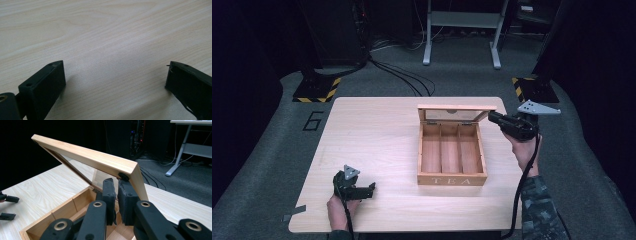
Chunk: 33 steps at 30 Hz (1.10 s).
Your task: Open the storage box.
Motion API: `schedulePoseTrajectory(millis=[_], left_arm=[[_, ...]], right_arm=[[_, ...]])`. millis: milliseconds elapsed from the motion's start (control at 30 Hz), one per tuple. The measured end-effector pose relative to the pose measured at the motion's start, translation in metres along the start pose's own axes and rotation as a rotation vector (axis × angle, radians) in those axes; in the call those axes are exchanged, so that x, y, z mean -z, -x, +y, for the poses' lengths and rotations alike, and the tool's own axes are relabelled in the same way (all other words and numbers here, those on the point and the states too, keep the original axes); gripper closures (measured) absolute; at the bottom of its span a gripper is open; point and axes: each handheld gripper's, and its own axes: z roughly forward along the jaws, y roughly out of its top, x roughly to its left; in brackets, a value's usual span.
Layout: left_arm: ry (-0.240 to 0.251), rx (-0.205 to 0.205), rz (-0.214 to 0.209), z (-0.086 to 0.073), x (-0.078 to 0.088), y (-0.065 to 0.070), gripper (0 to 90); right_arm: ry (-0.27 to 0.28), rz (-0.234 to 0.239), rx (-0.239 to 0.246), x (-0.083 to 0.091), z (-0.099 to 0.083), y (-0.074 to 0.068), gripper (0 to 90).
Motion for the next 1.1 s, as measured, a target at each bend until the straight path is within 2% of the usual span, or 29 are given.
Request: schedulePoseTrajectory(millis=[533, 1100], left_arm=[[-0.002, -0.003, -0.001, 0.000, 0.000, 0.000, 2.4], [-0.004, 0.000, -0.004, 0.000, 0.000, 0.000, 2.4]], right_arm=[[0.005, 0.022, -0.001, 0.007, -0.014, -0.007, 83.7], [0.010, 0.046, -0.016, 0.015, -0.037, -0.017, 83.8]])
